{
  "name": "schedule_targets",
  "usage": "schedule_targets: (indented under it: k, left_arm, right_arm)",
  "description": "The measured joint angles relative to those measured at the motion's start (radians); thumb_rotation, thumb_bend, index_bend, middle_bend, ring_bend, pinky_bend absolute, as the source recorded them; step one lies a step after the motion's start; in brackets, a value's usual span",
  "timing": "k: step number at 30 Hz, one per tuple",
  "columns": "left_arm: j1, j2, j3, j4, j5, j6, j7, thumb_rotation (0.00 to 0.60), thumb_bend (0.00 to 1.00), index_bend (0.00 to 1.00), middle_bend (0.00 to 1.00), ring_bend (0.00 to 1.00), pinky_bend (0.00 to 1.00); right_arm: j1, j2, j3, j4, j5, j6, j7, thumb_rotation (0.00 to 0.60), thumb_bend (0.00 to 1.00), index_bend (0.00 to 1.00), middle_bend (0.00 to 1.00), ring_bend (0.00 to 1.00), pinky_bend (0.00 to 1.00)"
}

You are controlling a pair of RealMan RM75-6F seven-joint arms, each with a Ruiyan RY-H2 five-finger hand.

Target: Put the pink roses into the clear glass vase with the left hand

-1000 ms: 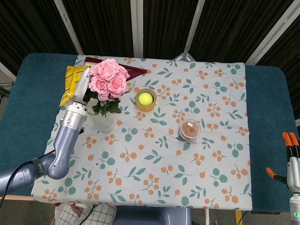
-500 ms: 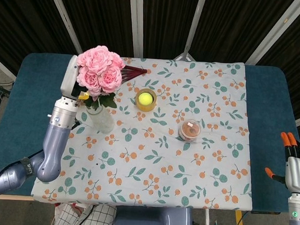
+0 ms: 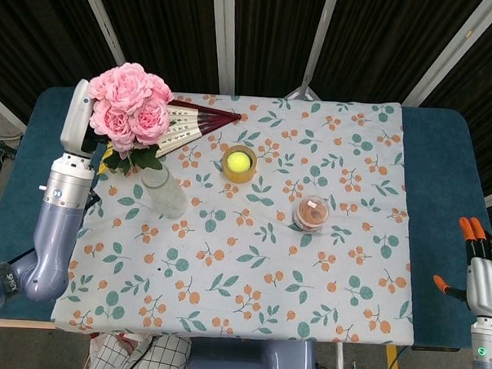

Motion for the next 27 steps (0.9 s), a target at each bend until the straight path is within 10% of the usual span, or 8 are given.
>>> schedule_targets:
  k: [27]
  left_arm:
    - [-0.040, -0.124, 0.106, 0.159, 0.041, -0.033, -0.095, 0.600, 0.36, 0.54, 0.54, 0.43, 0.48]
  right_arm:
    - [-0.001, 0.011, 0.001, 0.002, 0.007, -0.014, 0.028, 0.600, 0.18, 0.07, 0.00, 0.06, 0.12]
